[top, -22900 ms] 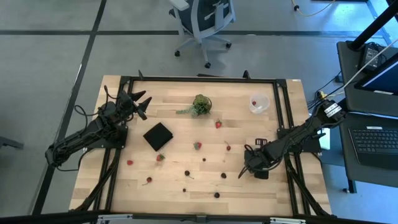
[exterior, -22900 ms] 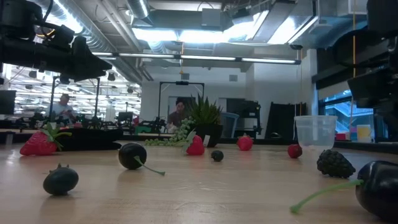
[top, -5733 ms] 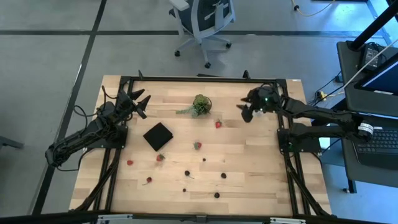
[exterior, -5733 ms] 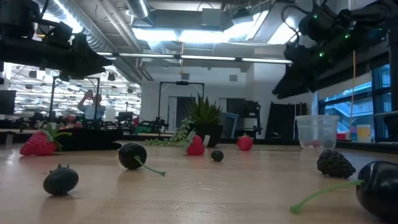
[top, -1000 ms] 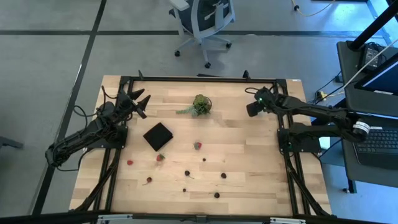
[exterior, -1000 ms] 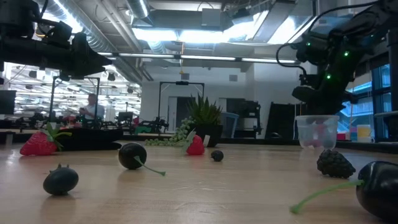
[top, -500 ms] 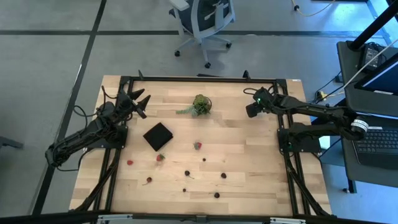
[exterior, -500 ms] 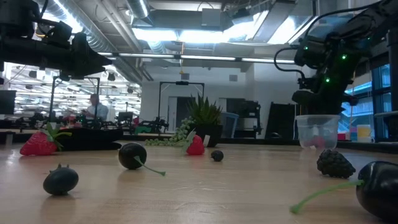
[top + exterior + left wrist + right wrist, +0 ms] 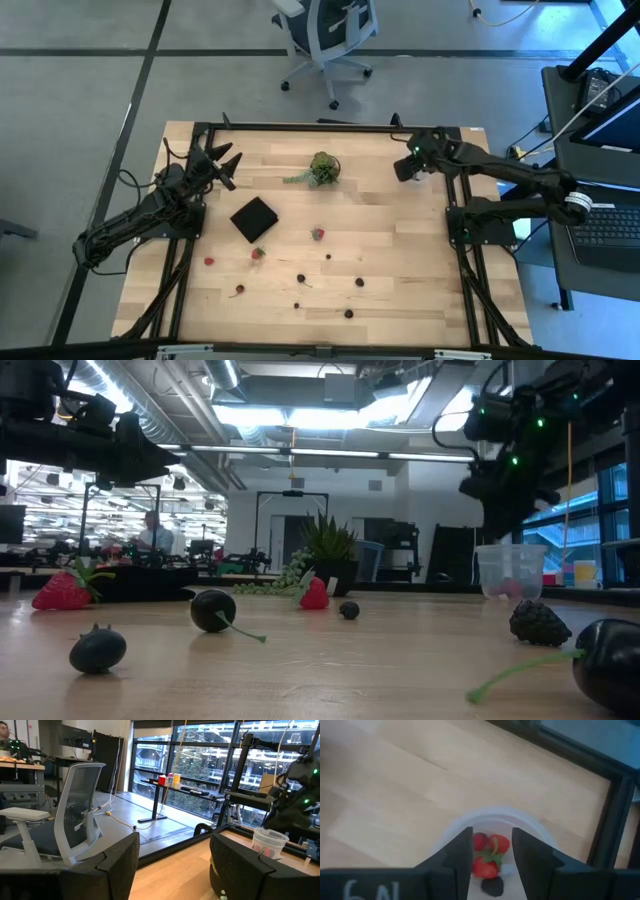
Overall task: Pick and placing Produce into tupperware
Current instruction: Put the top blackberry into the bin
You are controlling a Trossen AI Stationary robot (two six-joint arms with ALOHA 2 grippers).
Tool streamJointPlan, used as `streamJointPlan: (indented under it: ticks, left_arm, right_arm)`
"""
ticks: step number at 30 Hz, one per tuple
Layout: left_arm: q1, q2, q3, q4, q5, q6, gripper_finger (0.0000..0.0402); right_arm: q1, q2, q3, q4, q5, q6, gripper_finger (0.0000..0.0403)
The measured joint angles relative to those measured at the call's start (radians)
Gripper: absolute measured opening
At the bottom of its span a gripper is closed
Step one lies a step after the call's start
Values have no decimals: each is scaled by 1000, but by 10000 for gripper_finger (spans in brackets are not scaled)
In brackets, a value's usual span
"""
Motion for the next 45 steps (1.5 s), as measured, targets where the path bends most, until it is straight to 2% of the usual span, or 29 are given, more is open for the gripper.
streamJointPlan:
  ticks: [3,6,10,12,18,23,28,34,39,45]
  left_arm:
    - [0,0,0,0,0,0,236]
    - [0,0,0,0,0,0,236]
    - [0,0,0,0,0,0,236]
    - [0,0,0,0,0,0,236]
    - [0,0,0,1,0,0,236]
    - [0,0,0,1,0,0,236]
    - [0,0,0,2,0,0,236]
    - [0,0,0,2,0,0,236]
    - [0,0,0,2,0,0,236]
    - [0,0,0,2,0,0,236]
  right_arm:
    - [31,0,56,-28,-70,-19,137]
    - [82,0,80,-17,-188,-48,137]
    - [188,0,74,19,-336,-75,137]
    - [258,0,64,42,-370,-79,137]
    - [484,1,58,187,-373,-81,137]
    - [665,8,58,354,-374,-201,137]
    - [798,58,58,428,-357,-255,137]
    - [870,172,58,478,-347,-148,137]
    - [893,290,57,565,-347,-137,141]
    - [913,399,57,666,-346,-172,187]
